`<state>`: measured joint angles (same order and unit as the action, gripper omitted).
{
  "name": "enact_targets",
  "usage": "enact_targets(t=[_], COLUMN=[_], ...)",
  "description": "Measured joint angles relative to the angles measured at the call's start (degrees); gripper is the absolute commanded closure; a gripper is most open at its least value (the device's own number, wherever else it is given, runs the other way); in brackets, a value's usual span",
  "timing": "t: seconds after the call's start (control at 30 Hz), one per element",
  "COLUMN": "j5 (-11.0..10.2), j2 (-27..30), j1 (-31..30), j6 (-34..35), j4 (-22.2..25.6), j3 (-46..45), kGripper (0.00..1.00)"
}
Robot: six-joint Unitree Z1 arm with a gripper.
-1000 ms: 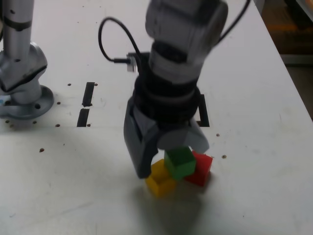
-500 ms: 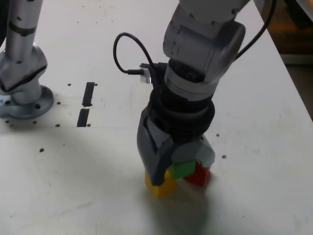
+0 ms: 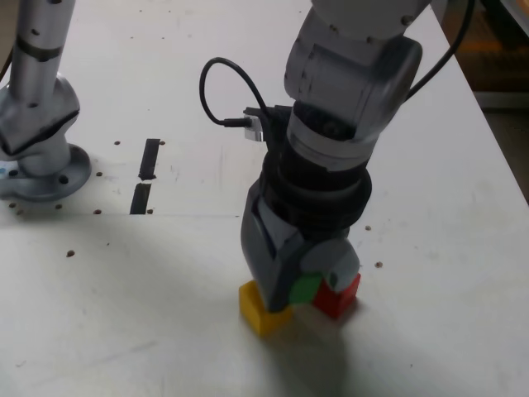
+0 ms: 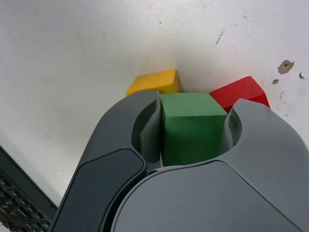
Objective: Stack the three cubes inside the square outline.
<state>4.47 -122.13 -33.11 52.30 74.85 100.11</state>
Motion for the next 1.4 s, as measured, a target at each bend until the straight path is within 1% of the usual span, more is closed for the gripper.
enact_targets(t=[0.07, 0.17, 0.27, 0.3, 0.43, 0.5, 0.57, 0.8, 0.87, 0.9, 0.93, 0.97, 1.0, 1.03, 1.1, 1.13, 1.17, 1.27, 1.4], j5=[-0.9, -3.0, -5.0, -5.3, -6.6, -6.8, -6.7, -6.1, -6.1, -6.0, -5.9, -5.7, -5.6, -5.4, -5.2, -5.1, -5.0, -5.0, -5.0], j2=[0.2, 1.5, 5.6, 7.1, 13.5, 16.5, 18.0, 18.4, 18.4, 18.3, 18.2, 18.2, 18.2, 18.2, 18.2, 18.2, 18.2, 18.2, 18.3], j1=[0.0, 0.1, 1.0, 1.3, 3.0, 3.8, 4.6, 5.1, 5.1, 5.1, 5.1, 5.1, 5.1, 5.1, 5.1, 5.1, 5.1, 5.1, 5.1], j6=[0.0, 0.0, 0.0, 0.1, 0.7, 0.8, 0.8, 0.7, 0.7, 0.7, 0.7, 0.7, 0.7, 0.7, 0.6, 0.5, 0.3, 0.2, 1.0], j4=[0.5, 2.3, 4.4, 4.8, 4.2, 1.5, -2.7, -17.3, -21.3, -23.1, -23.7, -23.7, -23.7, -23.7, -23.6, -23.6, -23.6, -22.4, -17.8], j3=[0.0, -0.2, -2.9, -4.3, -12.0, -16.1, -20.3, -34.8, -38.5, -39.3, -39.4, -39.2, -39.1, -39.1, -39.3, -39.2, -39.1, -38.0, -36.0], kGripper=[0.72, 0.73, 0.73, 0.74, 0.74, 0.74, 0.74, 0.74, 0.72, 0.7, 0.66, 0.59, 0.5, 0.38, 0.21, 0.14, 0.1, 0.05, 0.01])
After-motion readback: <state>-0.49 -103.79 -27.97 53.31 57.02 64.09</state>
